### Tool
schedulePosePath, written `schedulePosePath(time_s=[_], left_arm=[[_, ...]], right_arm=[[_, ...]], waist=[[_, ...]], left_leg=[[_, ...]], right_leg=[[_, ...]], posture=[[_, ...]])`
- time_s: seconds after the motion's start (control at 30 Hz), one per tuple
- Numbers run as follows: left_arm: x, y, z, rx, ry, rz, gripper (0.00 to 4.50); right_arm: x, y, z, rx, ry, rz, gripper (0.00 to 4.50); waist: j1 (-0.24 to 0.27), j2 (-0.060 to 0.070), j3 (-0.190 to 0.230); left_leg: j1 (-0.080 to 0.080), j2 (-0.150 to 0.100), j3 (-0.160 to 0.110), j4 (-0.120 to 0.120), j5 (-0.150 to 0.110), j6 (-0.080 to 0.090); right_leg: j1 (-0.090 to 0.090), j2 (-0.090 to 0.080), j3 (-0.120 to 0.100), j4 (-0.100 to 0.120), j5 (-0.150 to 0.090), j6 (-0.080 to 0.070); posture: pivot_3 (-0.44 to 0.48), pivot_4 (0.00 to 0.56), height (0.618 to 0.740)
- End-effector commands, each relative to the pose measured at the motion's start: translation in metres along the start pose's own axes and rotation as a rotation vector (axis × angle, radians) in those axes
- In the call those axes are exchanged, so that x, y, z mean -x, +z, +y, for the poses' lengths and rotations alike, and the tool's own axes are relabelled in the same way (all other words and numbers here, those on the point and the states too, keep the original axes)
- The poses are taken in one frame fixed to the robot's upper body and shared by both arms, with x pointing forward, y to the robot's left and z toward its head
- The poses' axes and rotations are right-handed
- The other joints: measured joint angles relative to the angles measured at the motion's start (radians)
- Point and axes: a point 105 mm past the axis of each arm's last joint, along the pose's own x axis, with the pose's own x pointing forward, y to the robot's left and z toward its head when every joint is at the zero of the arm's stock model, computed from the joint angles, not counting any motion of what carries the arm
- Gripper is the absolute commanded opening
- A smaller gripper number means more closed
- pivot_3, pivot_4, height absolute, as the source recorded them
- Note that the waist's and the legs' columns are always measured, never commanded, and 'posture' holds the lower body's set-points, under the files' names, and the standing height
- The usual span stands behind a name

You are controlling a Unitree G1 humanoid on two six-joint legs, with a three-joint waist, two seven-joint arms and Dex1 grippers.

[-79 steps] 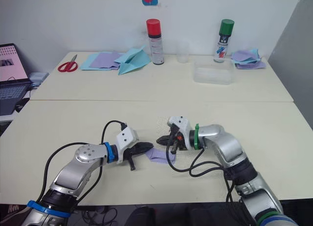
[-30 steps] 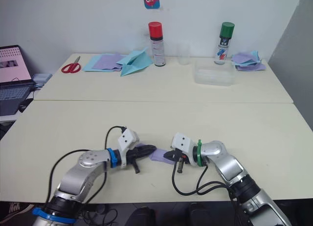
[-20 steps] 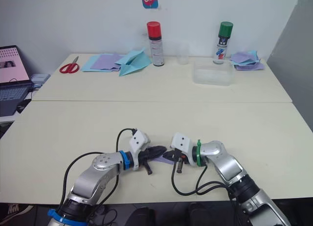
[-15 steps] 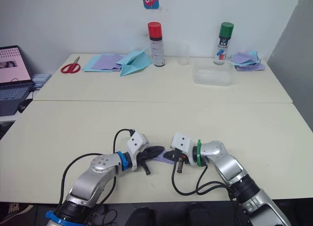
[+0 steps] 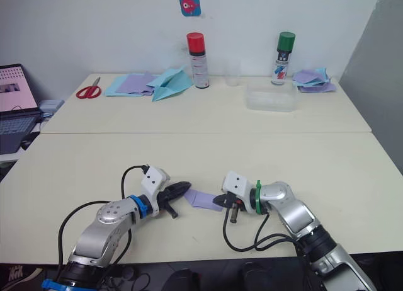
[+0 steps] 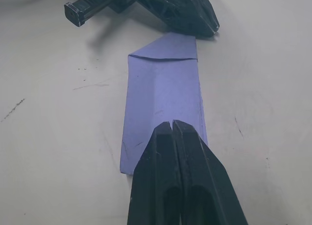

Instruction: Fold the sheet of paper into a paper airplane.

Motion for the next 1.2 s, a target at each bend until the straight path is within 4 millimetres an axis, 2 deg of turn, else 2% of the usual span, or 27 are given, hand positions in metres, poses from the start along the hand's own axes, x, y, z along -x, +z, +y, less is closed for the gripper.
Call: schedulePosePath(time_s=[0.03, 0.1, 0.23, 0.27, 0.3, 0.4, 0.5, 0.6, 0.73, 0.9, 1.0, 1.2], left_arm=[[0.013, -0.025, 0.017, 0.046, 0.093, 0.086, 0.0], [0.013, -0.009, 0.021, 0.052, 0.105, 0.01, 0.0], [0.026, 0.027, 0.023, -0.006, 0.079, -0.124, 0.0], [0.034, 0.037, 0.023, -0.032, 0.056, -0.144, 0.0], [0.041, 0.044, 0.022, -0.058, 0.035, -0.155, 0.26], [0.058, 0.056, 0.014, -0.127, -0.041, -0.153, 1.0], [0.074, 0.058, 0.0, -0.187, -0.115, -0.124, 1.96], [0.084, 0.056, -0.014, -0.228, -0.165, -0.107, 2.9], [0.087, 0.051, -0.024, -0.313, -0.125, -0.117, 4.07], [0.093, 0.05, -0.041, -0.309, -0.113, -0.163, 4.07], [0.098, 0.049, -0.049, -0.284, -0.11, -0.169, 4.09], [0.101, 0.053, -0.063, -0.263, -0.115, -0.183, 4.09]], right_arm=[[0.002, -0.021, 0.0, -0.043, -0.009, 0.074, 0.02], [0.001, -0.017, 0.0, -0.04, -0.004, 0.051, 0.02], [0.006, 0.017, -0.001, -0.055, 0.017, -0.114, 0.02], [0.01, 0.028, -0.004, -0.043, 0.019, -0.151, 0.19], [0.015, 0.038, -0.006, -0.027, 0.021, -0.179, 0.39], [0.029, 0.066, -0.008, 0.0, 0.049, -0.255, 1.25], [0.044, 0.086, 0.004, 0.002, 0.149, -0.298, 2.37], [0.057, 0.091, 0.024, 0.016, 0.275, -0.284, 3.43], [0.06, 0.084, 0.038, 0.002, 0.34, -0.245, 3.43], [0.044, 0.068, 0.035, -0.04, 0.305, -0.197, 3.43], [0.033, 0.06, 0.029, -0.023, 0.263, -0.162, 2.54], [0.018, 0.055, 0.014, 0.018, 0.15, -0.15, 2.54]], waist=[[0.0, 0.0, 0.0], [-0.001, 0.0, 0.0], [-0.002, -0.003, 0.006], [-0.001, -0.002, 0.008], [-0.001, -0.003, 0.01], [0.002, -0.002, 0.011], [0.002, -0.002, 0.011], [0.002, -0.002, 0.012], [0.003, -0.003, 0.017], [0.001, -0.005, 0.022], [0.002, -0.006, 0.023], [0.002, -0.006, 0.023]], left_leg=[[0.0, 0.0, 0.0, 0.0, 0.0, 0.0], [0.0, 0.0, 0.0, 0.0, 0.0, 0.0], [-0.002, 0.001, 0.0, -0.001, 0.0, 0.0], [-0.004, 0.001, -0.001, -0.001, 0.0, 0.0], [-0.005, 0.001, 0.0, -0.001, 0.0, 0.0], [-0.023, 0.001, 0.0, 0.0, 0.0, 0.0], [-0.024, 0.001, 0.0, -0.001, 0.0, -0.001], [-0.024, 0.002, 0.0, -0.002, -0.002, -0.003], [-0.024, -0.001, 0.001, -0.002, -0.003, -0.003], [-0.023, -0.001, 0.002, -0.001, -0.002, -0.003], [-0.022, -0.001, 0.001, 0.0, -0.002, -0.003], [-0.022, -0.001, 0.001, 0.0, -0.002, -0.003]], right_leg=[[0.0, 0.0, 0.0, 0.0, 0.0, 0.0], [0.0, 0.0, 0.0, 0.0, 0.0, 0.0], [-0.002, 0.001, -0.001, 0.0, 0.002, 0.003], [-0.003, 0.001, -0.002, 0.0, 0.002, 0.004], [-0.004, 0.001, -0.001, 0.0, 0.002, 0.004], [-0.021, 0.0, -0.002, 0.001, 0.003, 0.005], [-0.021, -0.002, -0.001, -0.001, 0.001, 0.007], [-0.02, -0.007, -0.002, -0.001, -0.002, 0.009], [-0.02, -0.011, -0.002, -0.002, -0.003, 0.01], [-0.019, -0.012, -0.002, -0.002, -0.003, 0.01], [-0.018, -0.012, -0.002, -0.001, -0.002, 0.01], [-0.018, -0.012, -0.003, -0.001, -0.002, 0.01]], posture=[[0.0, 0.15, 0.74], [0.0, 0.15, 0.74], [0.0, 0.15, 0.74], [0.0, 0.15, 0.74], [0.0, 0.15, 0.74], [0.0, 0.15, 0.74], [0.0, 0.15, 0.74], [0.0, 0.15, 0.74], [0.0, 0.15, 0.74], [0.0, 0.15, 0.74], [0.0, 0.15, 0.74], [0.0, 0.15, 0.74]])
